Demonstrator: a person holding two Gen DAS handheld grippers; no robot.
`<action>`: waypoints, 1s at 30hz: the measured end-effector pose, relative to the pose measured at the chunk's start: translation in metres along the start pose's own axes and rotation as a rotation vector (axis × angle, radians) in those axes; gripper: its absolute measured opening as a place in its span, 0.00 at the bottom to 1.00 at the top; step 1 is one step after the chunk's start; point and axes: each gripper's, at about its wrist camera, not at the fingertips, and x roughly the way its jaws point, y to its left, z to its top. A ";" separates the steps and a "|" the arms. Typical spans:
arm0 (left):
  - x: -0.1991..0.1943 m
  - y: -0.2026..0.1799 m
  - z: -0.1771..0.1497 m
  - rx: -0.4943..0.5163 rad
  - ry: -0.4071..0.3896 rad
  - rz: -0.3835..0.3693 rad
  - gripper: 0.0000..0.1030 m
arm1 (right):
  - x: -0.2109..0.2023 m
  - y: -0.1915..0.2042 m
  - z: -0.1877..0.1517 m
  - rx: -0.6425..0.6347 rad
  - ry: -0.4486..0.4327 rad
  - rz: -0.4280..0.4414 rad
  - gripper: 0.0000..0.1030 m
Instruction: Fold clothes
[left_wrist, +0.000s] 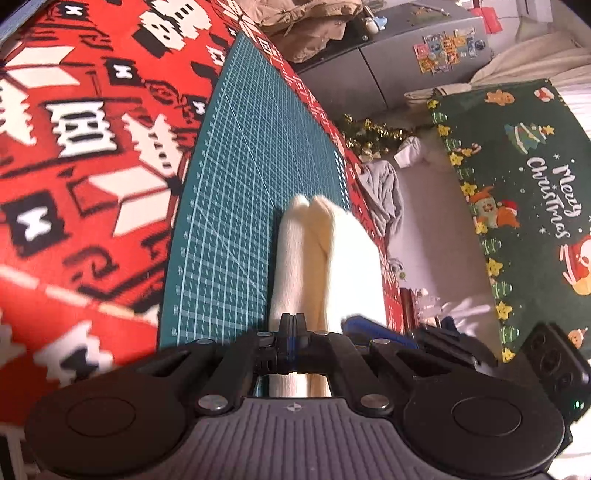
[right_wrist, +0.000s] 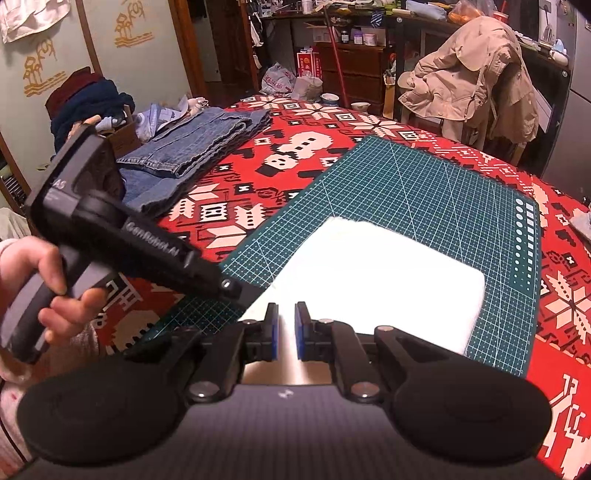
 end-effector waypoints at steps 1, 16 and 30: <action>-0.001 0.000 -0.003 0.002 0.004 0.001 0.00 | 0.000 0.000 0.000 0.000 0.000 0.000 0.09; 0.001 0.003 0.005 -0.020 -0.018 0.033 0.00 | -0.002 0.001 -0.001 0.002 0.001 -0.003 0.10; -0.002 -0.013 -0.014 0.056 0.096 0.060 0.00 | -0.001 0.000 0.000 0.011 0.003 0.002 0.11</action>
